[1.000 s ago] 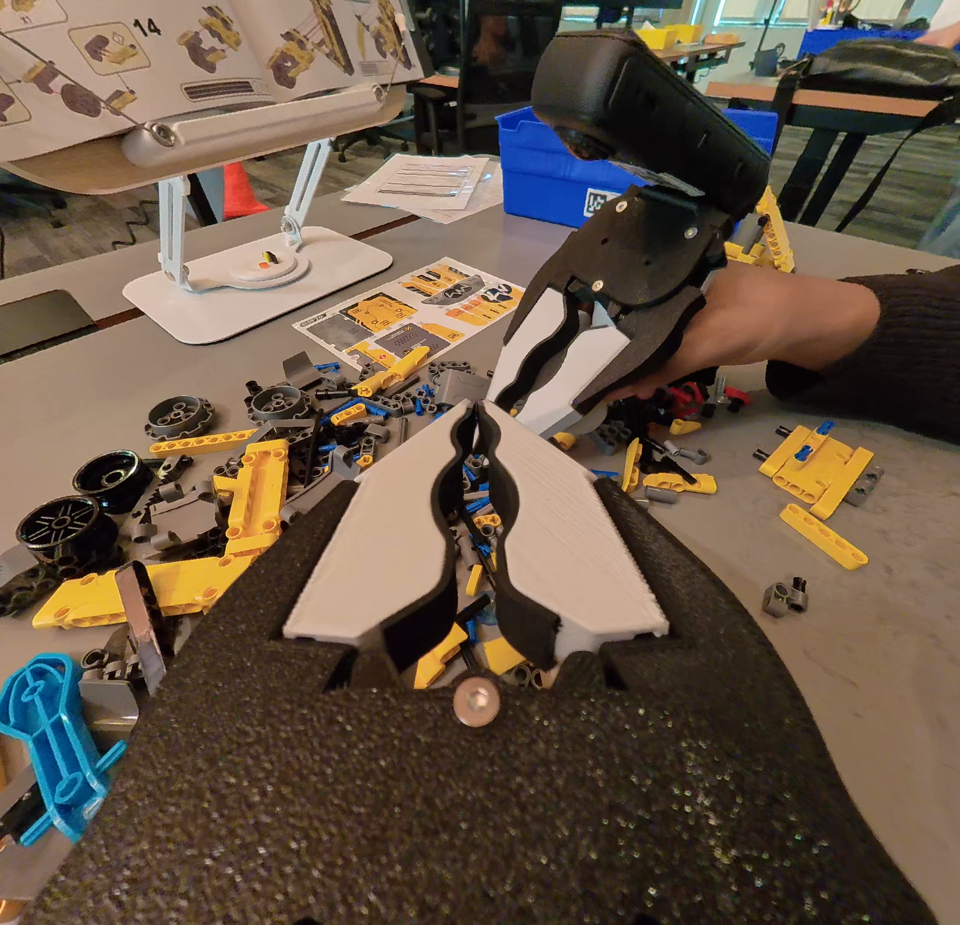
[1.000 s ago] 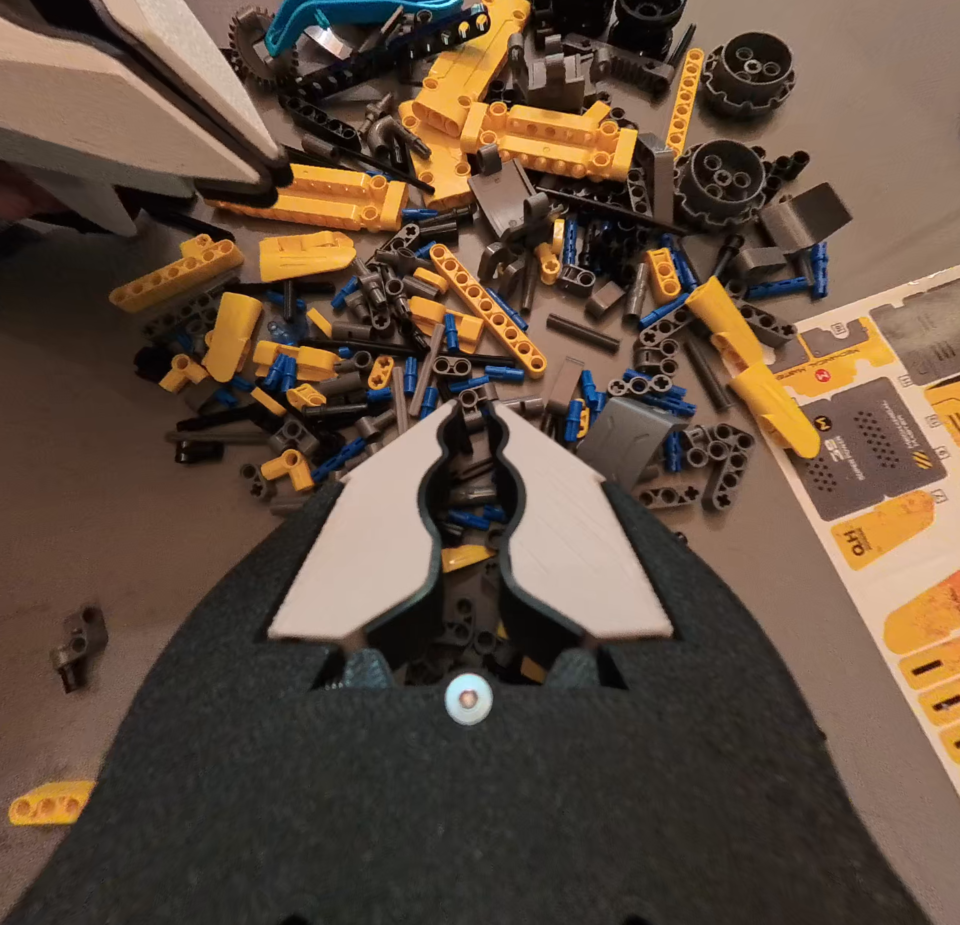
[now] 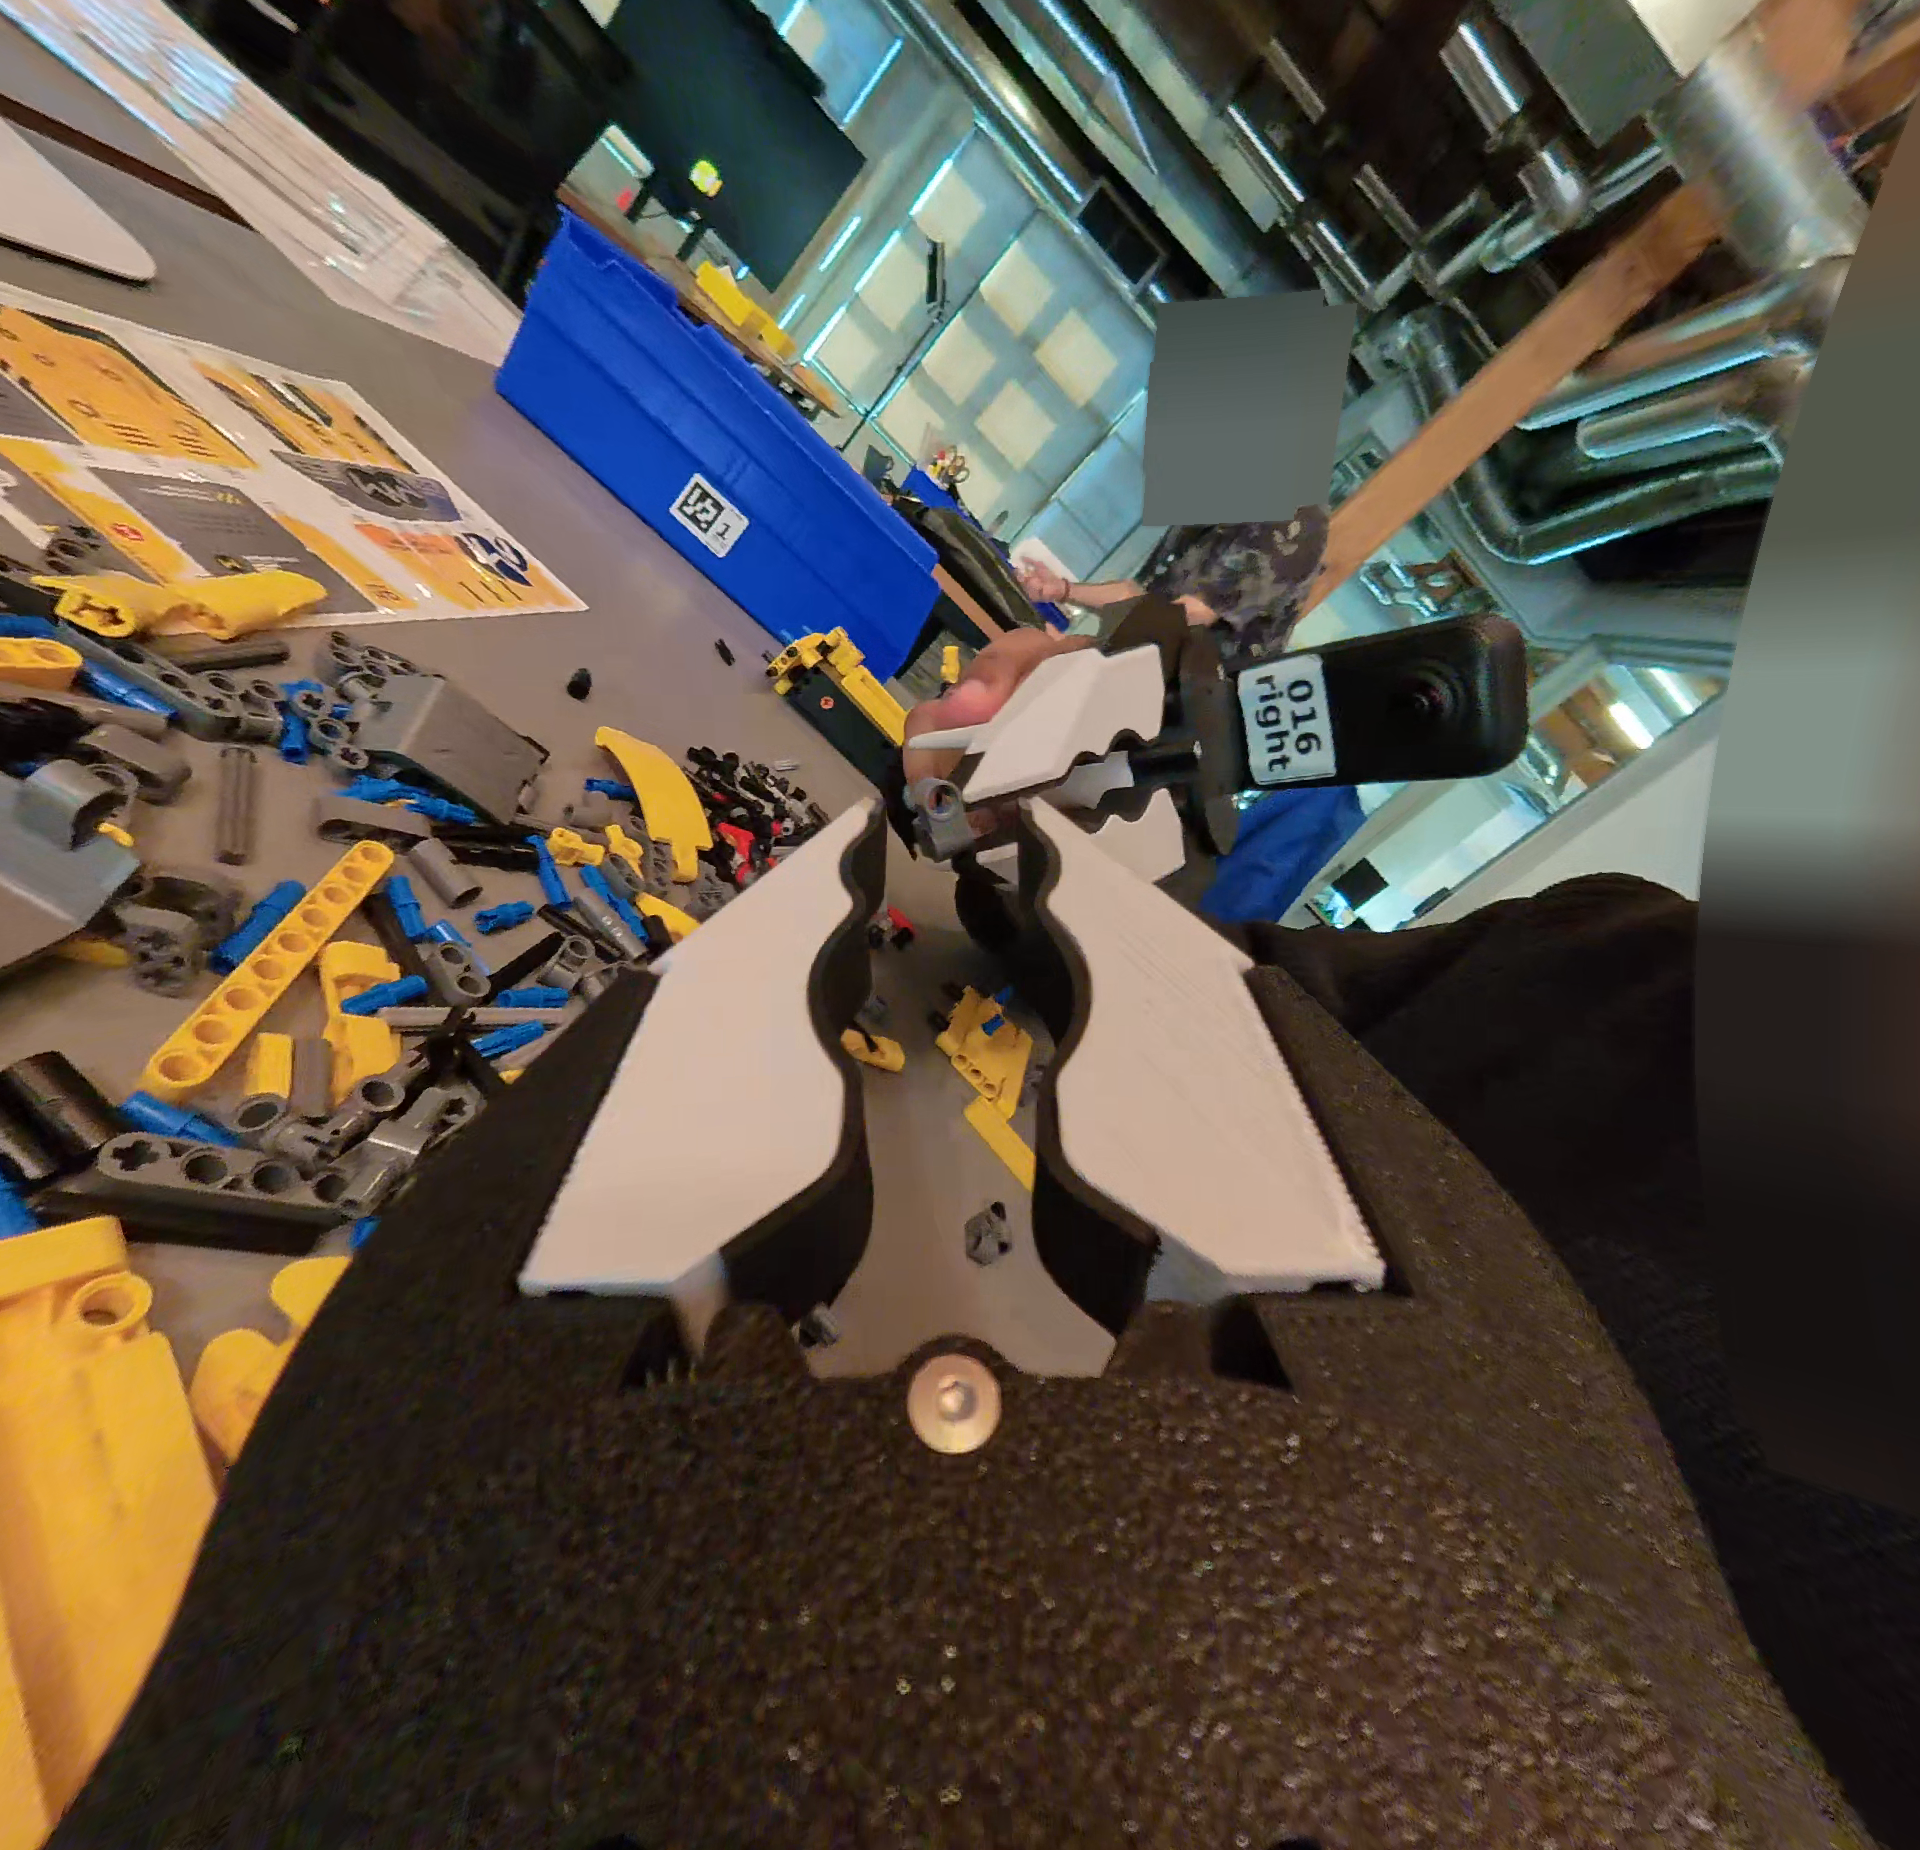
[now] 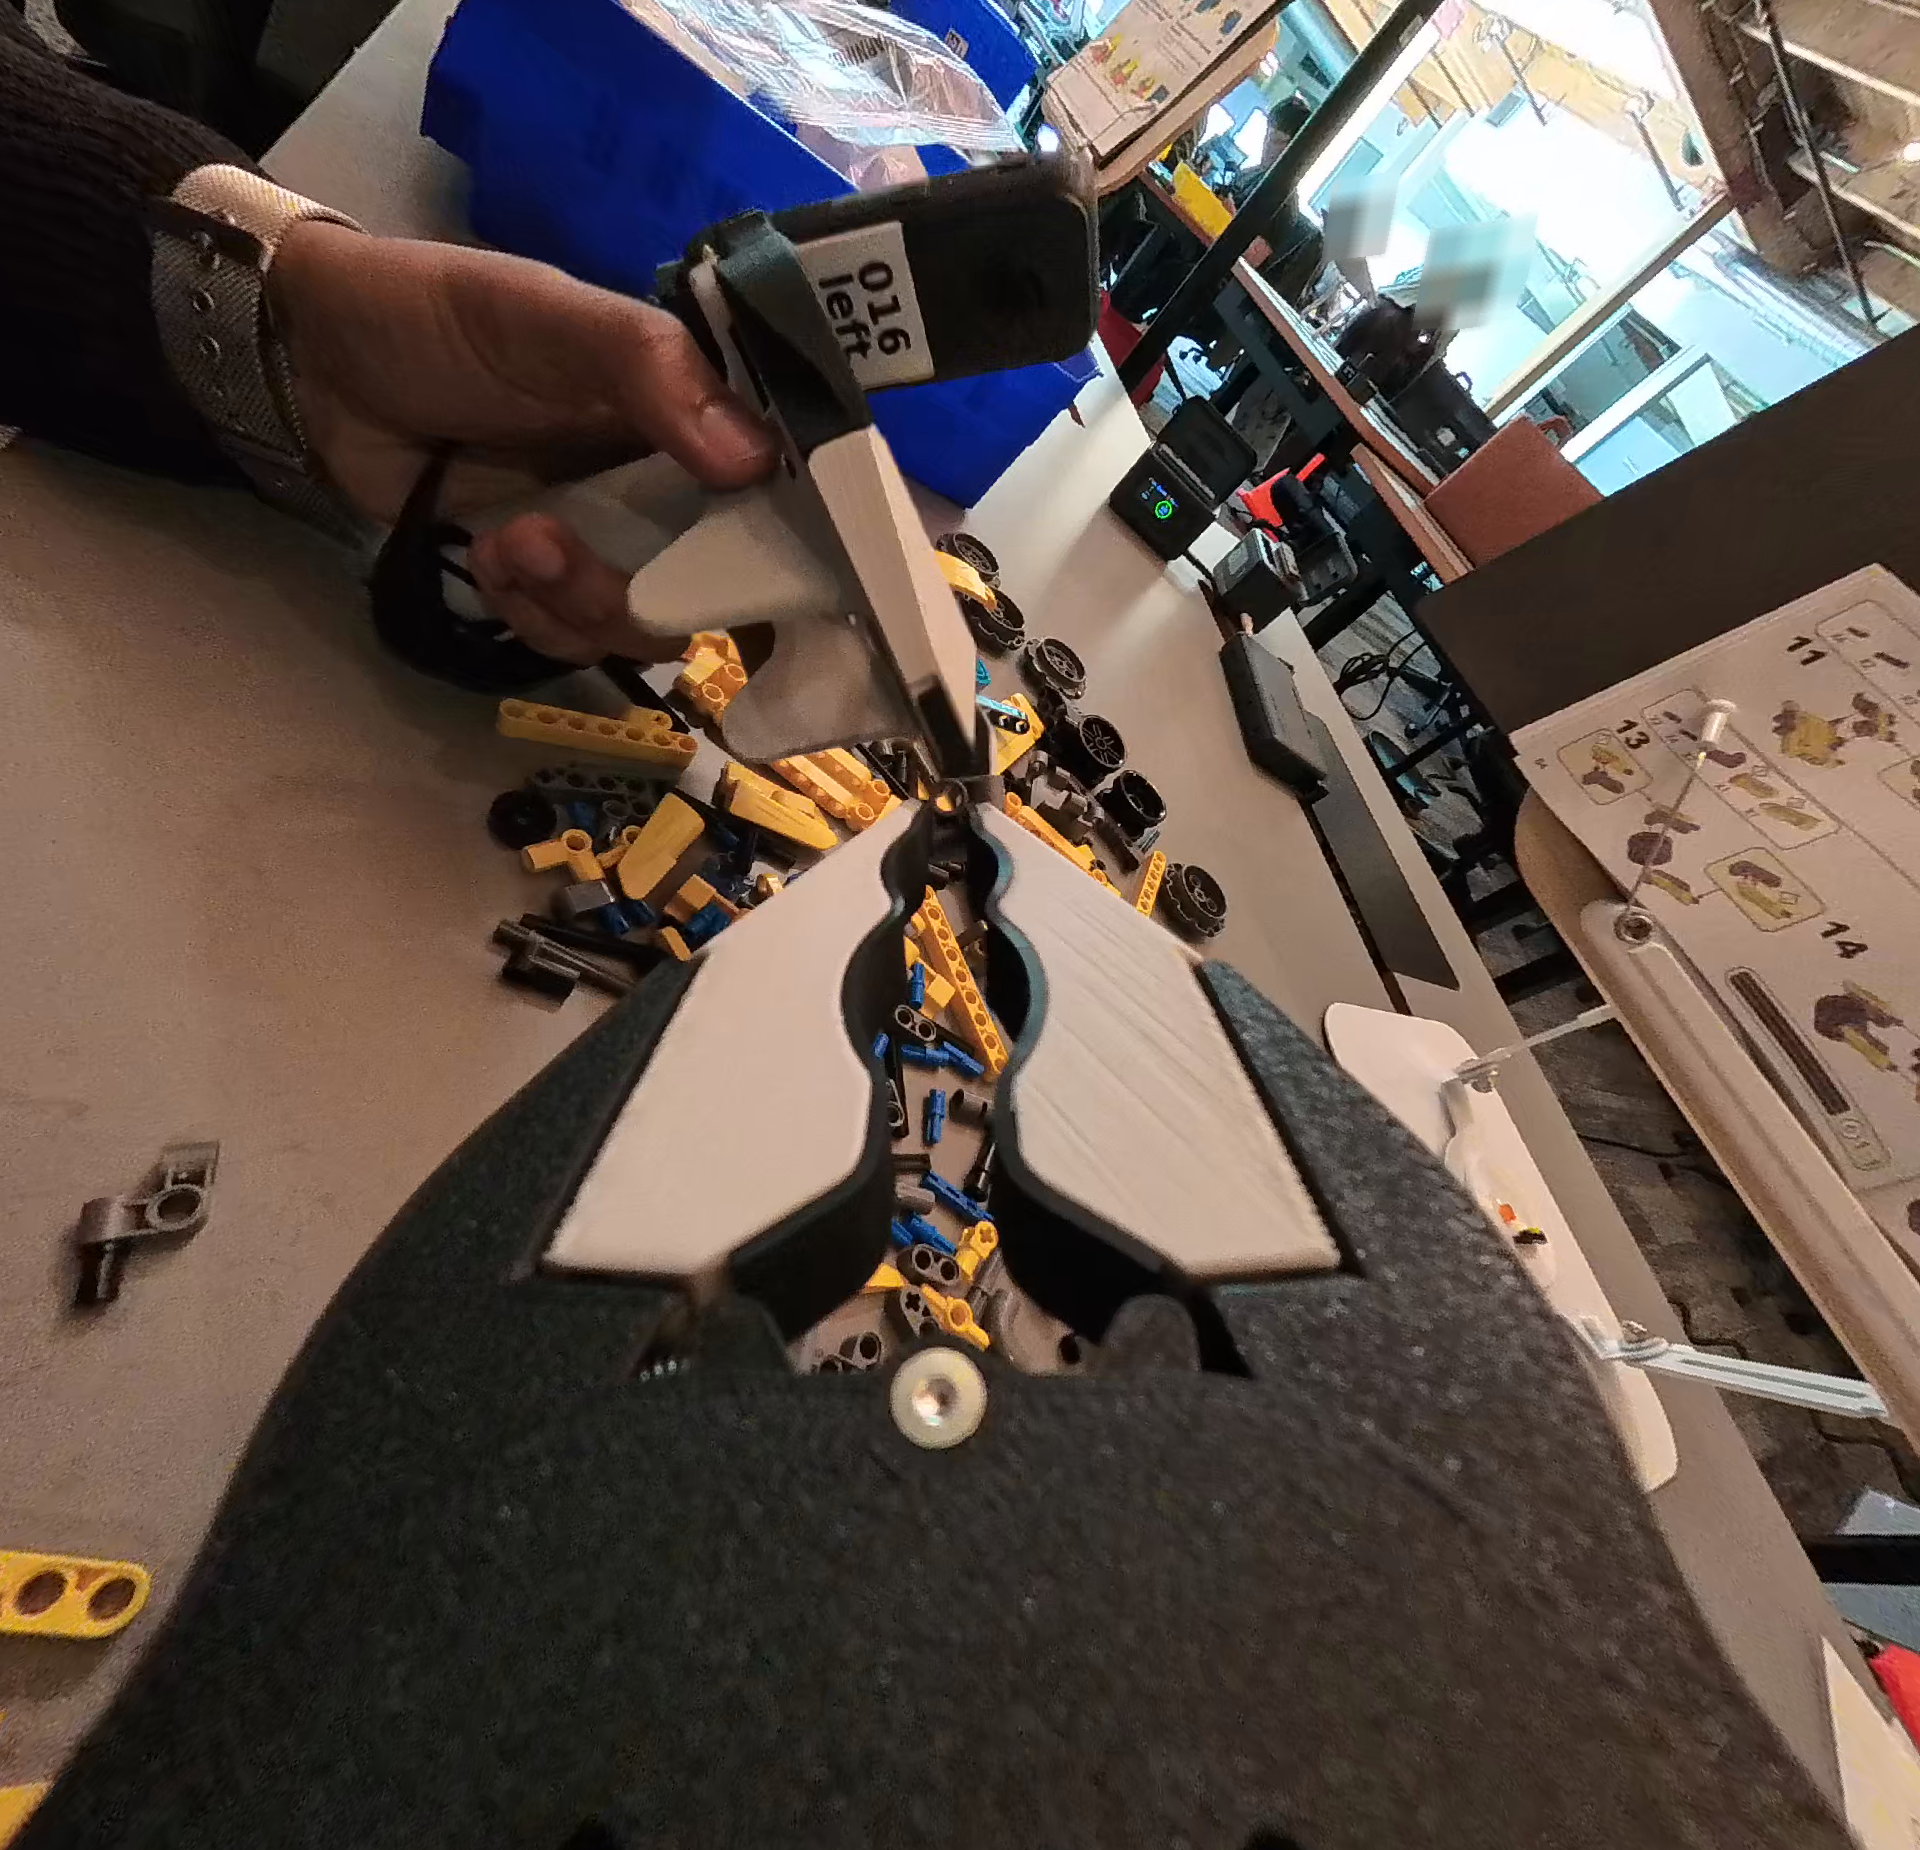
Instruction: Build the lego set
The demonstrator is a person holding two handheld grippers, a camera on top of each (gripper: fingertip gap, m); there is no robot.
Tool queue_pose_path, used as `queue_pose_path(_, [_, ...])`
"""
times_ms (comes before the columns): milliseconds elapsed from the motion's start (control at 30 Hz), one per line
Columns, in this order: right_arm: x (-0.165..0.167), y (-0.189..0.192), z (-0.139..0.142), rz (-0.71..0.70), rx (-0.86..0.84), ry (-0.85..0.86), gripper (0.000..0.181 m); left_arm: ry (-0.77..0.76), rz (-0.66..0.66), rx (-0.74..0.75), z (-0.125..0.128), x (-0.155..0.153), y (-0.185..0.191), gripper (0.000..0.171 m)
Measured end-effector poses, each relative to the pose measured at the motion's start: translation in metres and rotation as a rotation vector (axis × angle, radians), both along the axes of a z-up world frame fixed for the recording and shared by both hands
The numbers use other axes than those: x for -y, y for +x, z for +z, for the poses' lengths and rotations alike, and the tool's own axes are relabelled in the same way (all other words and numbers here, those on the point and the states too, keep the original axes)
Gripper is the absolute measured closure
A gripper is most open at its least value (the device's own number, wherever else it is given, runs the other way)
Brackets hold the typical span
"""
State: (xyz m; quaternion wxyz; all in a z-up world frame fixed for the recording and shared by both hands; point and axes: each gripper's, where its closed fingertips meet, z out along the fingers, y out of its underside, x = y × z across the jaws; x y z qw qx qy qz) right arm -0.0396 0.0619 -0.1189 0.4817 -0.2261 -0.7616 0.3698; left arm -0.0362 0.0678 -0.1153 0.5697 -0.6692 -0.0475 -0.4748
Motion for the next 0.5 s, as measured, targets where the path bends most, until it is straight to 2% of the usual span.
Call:
queue_pose_path(167, [0.0008, 0.0008, 0.0006, 0.0, -0.006, 0.005, 0.176, 0.013, -0.014, 0.028, 0.0029, 0.0017, -0.0003, 0.15])
queue_pose_path(367, [0.0031, 0.0016, 0.0026, 0.006, -0.013, -0.001, 0.175, 0.008, -0.021, 0.045, 0.0026, 0.0021, -0.0005, 0.163])
queue_pose_path(500, [0.0034, 0.0022, 0.0037, -0.001, -0.023, 0.016, 0.175, 0.013, -0.023, 0.042, 0.0033, 0.0024, -0.0003, 0.163])
